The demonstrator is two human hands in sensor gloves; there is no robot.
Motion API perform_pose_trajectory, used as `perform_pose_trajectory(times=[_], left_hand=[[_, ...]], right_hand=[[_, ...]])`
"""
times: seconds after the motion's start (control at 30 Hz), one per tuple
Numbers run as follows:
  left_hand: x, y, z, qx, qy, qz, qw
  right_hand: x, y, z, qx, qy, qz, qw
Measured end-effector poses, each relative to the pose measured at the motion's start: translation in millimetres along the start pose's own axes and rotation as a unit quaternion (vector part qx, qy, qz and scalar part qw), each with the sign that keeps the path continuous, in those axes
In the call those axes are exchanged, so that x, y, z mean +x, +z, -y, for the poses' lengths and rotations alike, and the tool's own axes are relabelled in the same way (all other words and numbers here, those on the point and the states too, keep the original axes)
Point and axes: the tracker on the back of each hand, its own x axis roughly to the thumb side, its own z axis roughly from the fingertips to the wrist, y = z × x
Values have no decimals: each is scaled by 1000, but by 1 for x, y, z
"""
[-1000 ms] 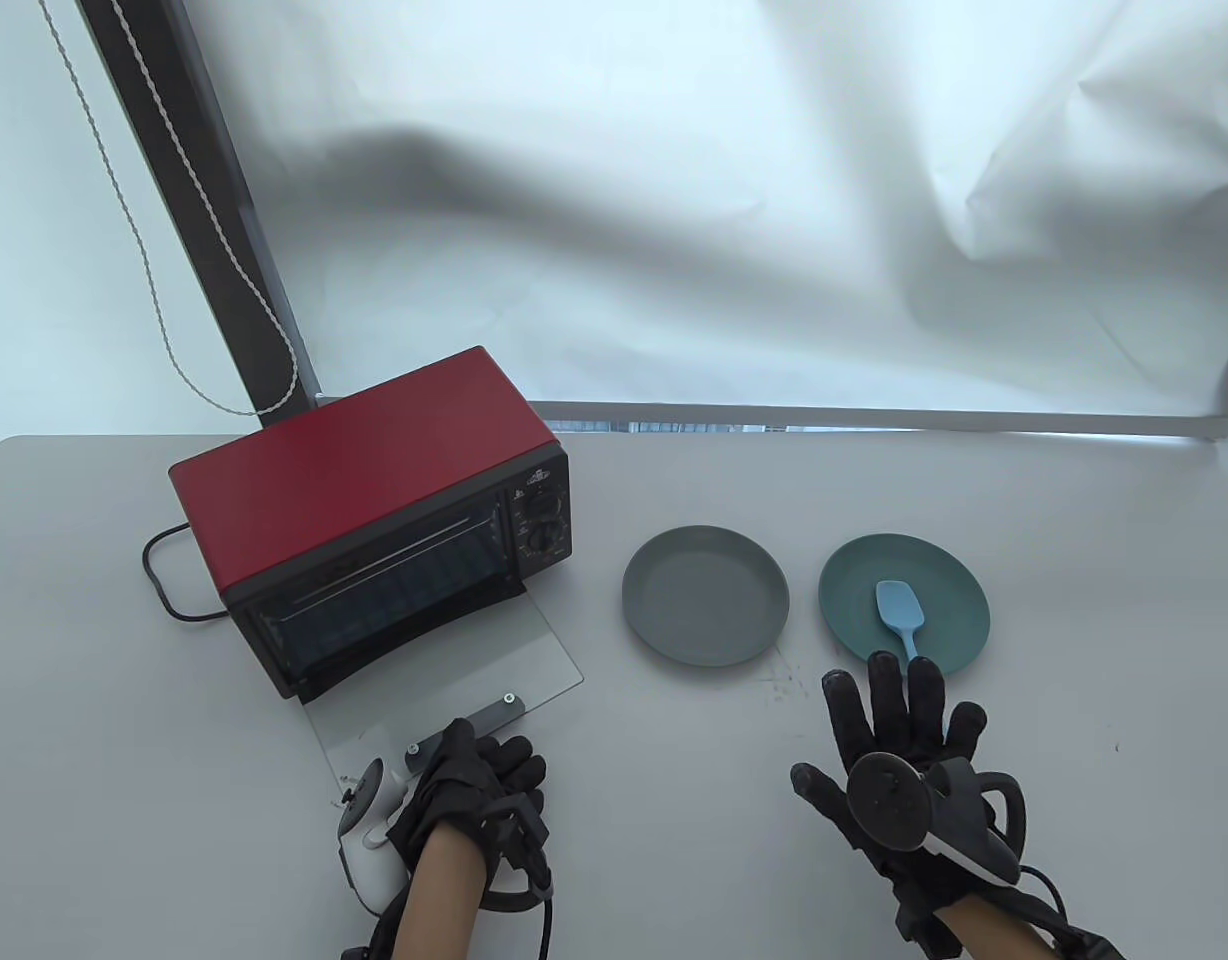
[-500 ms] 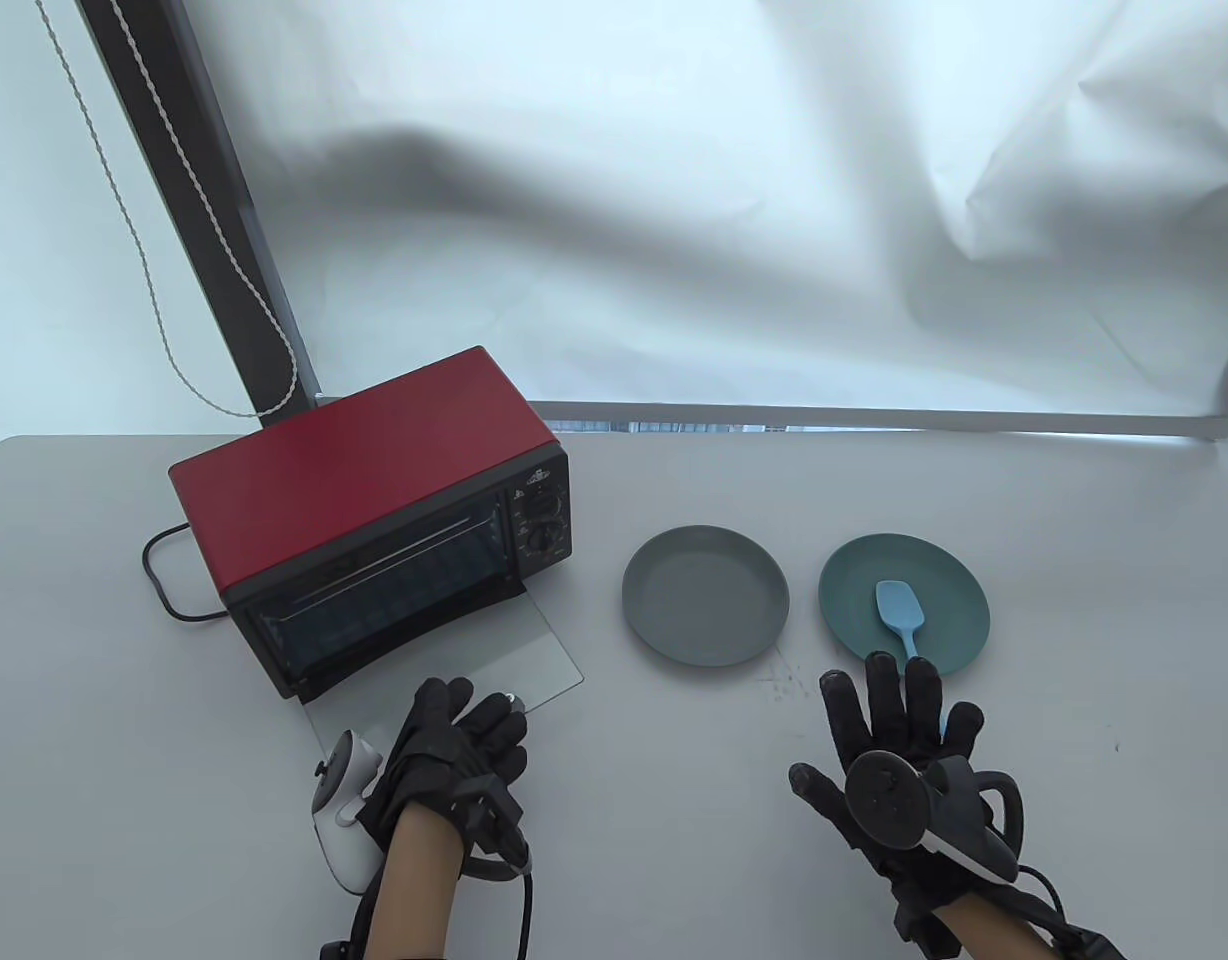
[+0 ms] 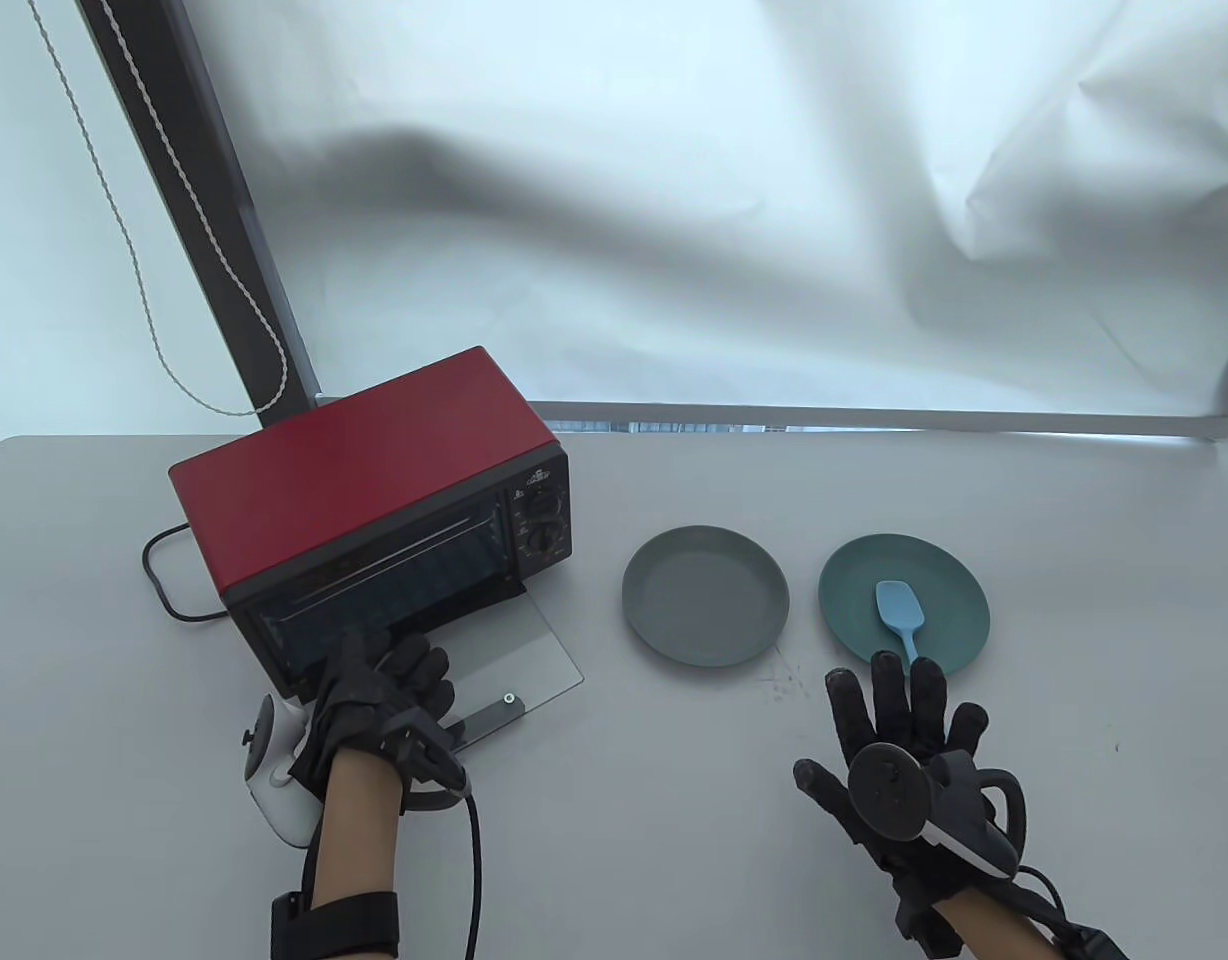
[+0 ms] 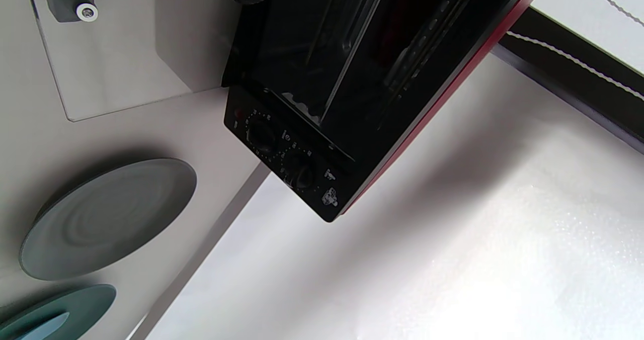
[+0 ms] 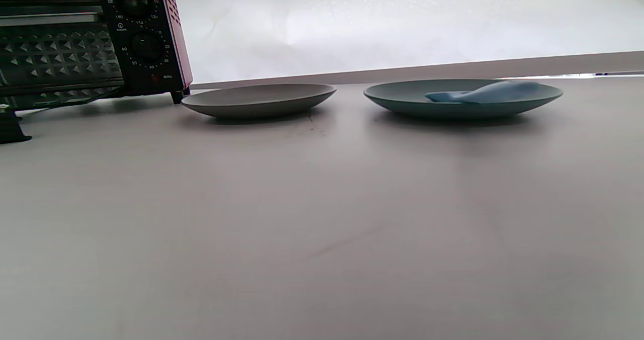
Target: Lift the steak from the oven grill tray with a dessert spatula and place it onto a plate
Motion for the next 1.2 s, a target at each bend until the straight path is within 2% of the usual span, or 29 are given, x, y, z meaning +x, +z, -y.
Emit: perform_pose_trajectory(times=[0.43, 0.7, 0.97, 1.2], left_hand=[[18, -30, -23, 19, 43, 25, 999], [21, -47, -24, 25, 48, 28, 998], [13, -64, -23, 20, 65, 37, 997], [15, -64, -23, 36, 58, 40, 997]], right_hand=[[-5, -3, -1, 7, 4, -21, 1000], [-6, -3, 0, 3, 2, -27, 1000], [-7, -4, 0, 0, 2, -28, 1000], [-7, -4, -1, 1, -1, -25, 1000]])
